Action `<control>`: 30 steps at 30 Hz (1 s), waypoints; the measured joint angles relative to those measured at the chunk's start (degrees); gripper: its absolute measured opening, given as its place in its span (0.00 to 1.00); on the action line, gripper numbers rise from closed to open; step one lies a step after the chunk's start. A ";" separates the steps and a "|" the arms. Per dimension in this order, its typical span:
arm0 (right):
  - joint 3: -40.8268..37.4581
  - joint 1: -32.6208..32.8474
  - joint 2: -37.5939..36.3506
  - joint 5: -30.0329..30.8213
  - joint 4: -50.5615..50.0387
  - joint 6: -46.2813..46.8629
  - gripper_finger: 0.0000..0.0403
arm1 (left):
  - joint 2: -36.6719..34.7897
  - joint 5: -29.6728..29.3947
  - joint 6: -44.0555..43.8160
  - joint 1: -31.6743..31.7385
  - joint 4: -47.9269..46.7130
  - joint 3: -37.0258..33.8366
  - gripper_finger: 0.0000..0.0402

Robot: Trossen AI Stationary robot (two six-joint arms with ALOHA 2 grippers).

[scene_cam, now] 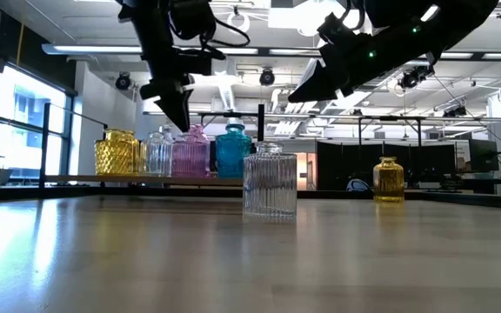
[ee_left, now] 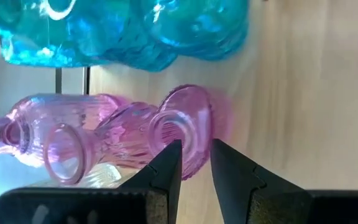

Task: Sort vases onto shelf
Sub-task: Put the purple flower vase aligned with the other purple flower vase on the shelf

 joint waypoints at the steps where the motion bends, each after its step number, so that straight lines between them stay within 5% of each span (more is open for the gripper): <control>1: 0.00 0.00 0.00 0.00 0.00 0.00 0.00 | -0.01 0.24 0.09 -0.46 -0.62 0.33 0.18; 7: 0.00 -0.02 0.00 0.00 -0.01 -0.08 0.00 | -0.01 9.27 -1.74 -4.38 -2.20 1.14 0.17; 11: 0.00 -0.02 0.00 0.00 -0.82 -0.02 0.00 | -0.01 15.26 -4.58 -6.72 5.40 -3.15 0.08; 20: 0.00 -0.02 0.00 0.00 -1.27 0.01 0.00 | 0.05 4.68 -12.24 -5.64 21.02 -11.20 0.01; 30: 0.00 -0.02 0.00 0.00 -1.25 0.05 0.00 | 0.05 1.40 -14.53 -2.12 22.99 -12.18 0.00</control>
